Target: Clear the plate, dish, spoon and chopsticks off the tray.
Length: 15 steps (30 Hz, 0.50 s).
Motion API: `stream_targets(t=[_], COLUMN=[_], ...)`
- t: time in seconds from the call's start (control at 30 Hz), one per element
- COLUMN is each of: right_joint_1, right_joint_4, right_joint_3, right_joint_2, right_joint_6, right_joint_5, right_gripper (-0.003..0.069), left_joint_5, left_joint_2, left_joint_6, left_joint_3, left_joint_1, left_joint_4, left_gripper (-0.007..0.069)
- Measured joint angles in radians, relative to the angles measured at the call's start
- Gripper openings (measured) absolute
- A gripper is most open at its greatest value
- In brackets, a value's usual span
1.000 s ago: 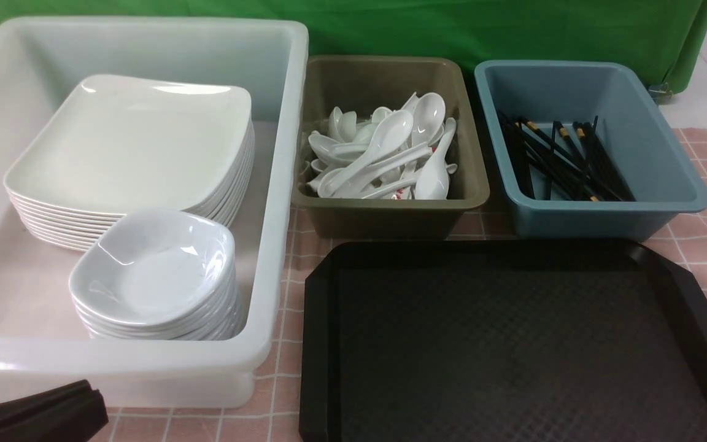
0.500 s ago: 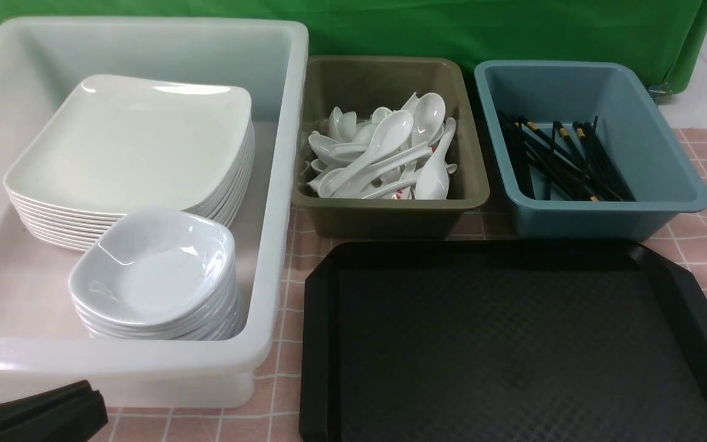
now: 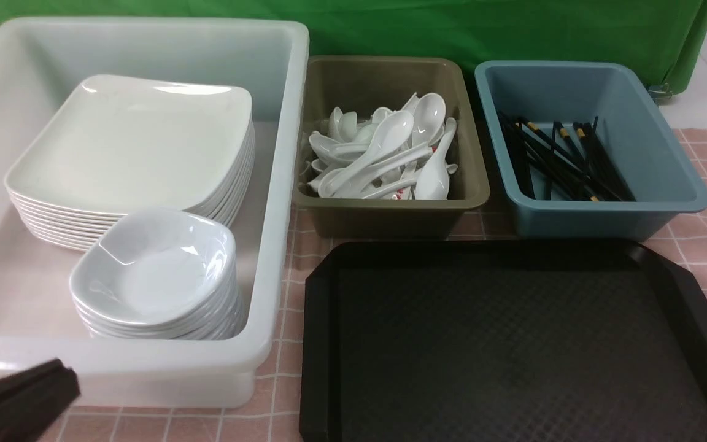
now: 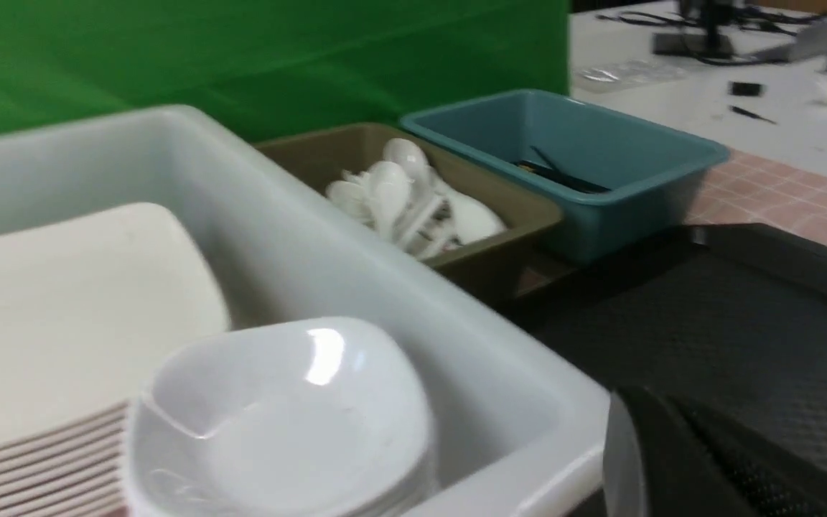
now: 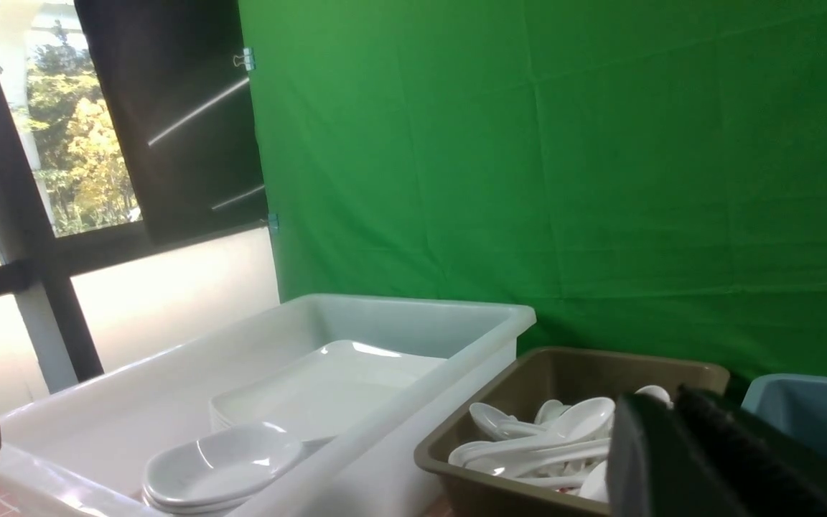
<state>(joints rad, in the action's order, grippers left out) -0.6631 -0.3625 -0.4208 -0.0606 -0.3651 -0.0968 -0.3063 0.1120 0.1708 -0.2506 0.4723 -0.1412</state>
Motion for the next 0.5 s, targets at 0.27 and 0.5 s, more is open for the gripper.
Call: stream_targets(t=[0.27,0.5], right_joint_1=[0.0,0.0], right_joint_4=[0.0,0.0], right_joint_3=[0.0,0.0], right_joint_2=[0.0,0.0], right_joint_6=[0.0,0.0], right_joint_5=[-0.001,-0.001], right_gripper=[0.0115,0.0125], left_joint_5=[0.102,0.092], left_joint_2=[-0.109,-0.112], left_joint_6=[-0.012,-0.014], left_joint_3=[0.155,0.204], left_joint_1=[-0.317,-0.493], left_joint_4=[0.054,0.064], left_gripper=[0.0001,0.0004])
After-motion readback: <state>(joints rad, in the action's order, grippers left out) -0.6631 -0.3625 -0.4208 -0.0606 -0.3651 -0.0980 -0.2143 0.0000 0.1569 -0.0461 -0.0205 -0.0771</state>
